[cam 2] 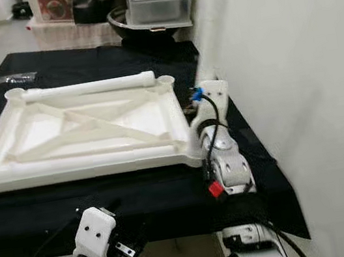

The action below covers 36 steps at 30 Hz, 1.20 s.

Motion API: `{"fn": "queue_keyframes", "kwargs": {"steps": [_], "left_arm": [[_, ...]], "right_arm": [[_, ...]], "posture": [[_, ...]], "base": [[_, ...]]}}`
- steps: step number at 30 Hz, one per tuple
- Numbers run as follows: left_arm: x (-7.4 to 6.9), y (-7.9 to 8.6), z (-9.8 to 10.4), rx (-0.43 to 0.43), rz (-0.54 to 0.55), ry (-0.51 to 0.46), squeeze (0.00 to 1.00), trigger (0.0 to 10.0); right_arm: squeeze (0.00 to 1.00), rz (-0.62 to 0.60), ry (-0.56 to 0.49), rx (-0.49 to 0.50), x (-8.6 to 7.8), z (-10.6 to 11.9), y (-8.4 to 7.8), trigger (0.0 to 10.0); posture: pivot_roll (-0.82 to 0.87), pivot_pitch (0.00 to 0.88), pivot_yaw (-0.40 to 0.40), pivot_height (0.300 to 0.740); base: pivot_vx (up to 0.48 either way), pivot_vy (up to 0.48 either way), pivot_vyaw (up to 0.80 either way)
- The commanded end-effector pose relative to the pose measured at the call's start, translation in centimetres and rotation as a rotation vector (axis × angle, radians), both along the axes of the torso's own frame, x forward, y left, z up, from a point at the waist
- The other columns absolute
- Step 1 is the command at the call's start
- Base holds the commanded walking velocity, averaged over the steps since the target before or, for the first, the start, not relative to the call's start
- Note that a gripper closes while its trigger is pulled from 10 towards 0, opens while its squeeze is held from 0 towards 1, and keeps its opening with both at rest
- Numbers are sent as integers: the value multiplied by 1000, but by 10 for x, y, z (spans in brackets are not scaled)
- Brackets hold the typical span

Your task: Building children table

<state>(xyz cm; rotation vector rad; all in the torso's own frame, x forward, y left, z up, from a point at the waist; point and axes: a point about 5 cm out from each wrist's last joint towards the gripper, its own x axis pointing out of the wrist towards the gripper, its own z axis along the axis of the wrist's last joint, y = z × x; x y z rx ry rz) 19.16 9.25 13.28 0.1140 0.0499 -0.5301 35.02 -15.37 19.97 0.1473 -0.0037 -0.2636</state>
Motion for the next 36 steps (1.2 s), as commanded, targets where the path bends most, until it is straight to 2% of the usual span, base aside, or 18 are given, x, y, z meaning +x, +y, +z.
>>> {"fn": "queue_keyframes", "kwargs": {"steps": [1,2,3,5,6,12,13,15,17,20,22,23,27,28,29,33,35,36], "left_arm": [[0,0,-4,14,-5,17,0,10000],[1,0,-4,15,-5,16,0,10000],[1,0,-3,16,-4,15,0,10000],[1,0,-3,16,-5,16,0,10000],[1,0,-3,16,-6,16,0,10000],[0,-1,-4,13,-5,19,0,10000],[0,-1,-3,10,-6,20,0,10000],[0,-1,-3,8,-7,19,0,10000],[0,-1,-3,8,-7,19,0,10000],[1,-2,-3,6,-8,19,0,10000],[1,-2,-3,6,-10,18,0,10000],[1,-2,-3,6,-10,18,0,10000],[0,-2,-3,6,-7,19,0,10000],[0,-2,-3,6,-7,19,0,10000],[0,-2,-3,8,-4,19,0,10000],[-1,-1,-3,9,0,19,0,10000],[-1,-1,-4,9,0,19,0,10000],[-2,-2,-4,8,-1,19,0,10000]], "right_arm": [[0,-58,66,17,-4,-10,0,0],[0,-57,73,32,-5,-11,9,0],[0,-31,71,40,-4,-11,18,10000],[0,23,33,70,-2,-8,33,10000],[1000,53,-5,69,-1,-4,37,10000],[1000,78,-85,16,0,7,36,10000],[0,224,-147,41,5,12,36,10000],[0,321,-190,46,8,16,34,10000],[0,321,-190,46,8,16,34,10000],[0,778,-206,6,14,23,22,10000],[0,1061,-153,5,7,20,19,10000],[0,1061,-153,5,7,20,19,10000],[0,1466,-75,-29,-18,9,29,10000],[0,1466,-75,-29,-18,9,29,10000],[0,1607,-52,-44,-29,5,34,10000],[0,1659,-22,-76,-29,-3,51,10000],[0,1670,-24,-76,-28,-4,53,10000],[0,1652,-31,-47,-23,-3,55,0]], "posture": [[111,80,-130,740],[111,80,-130,740],[111,83,-130,740],[111,82,-131,740],[111,83,-132,740],[108,84,-131,740],[105,87,-133,740],[104,87,-134,740],[104,87,-134,740],[110,87,-145,740],[110,90,-145,740],[110,90,-145,740],[119,87,-144,740],[119,87,-144,740],[119,87,-144,740],[123,79,-144,740],[123,79,-144,740],[126,66,-144,740]], "base": [[0,0,0],[0,0,0],[0,0,0],[0,0,0],[0,0,0],[0,0,0],[0,0,0],[0,0,0],[0,0,0],[0,0,0],[0,0,0],[0,0,0],[0,0,0],[0,0,0],[0,0,0],[0,0,0],[0,0,0],[0,0,0]]}}
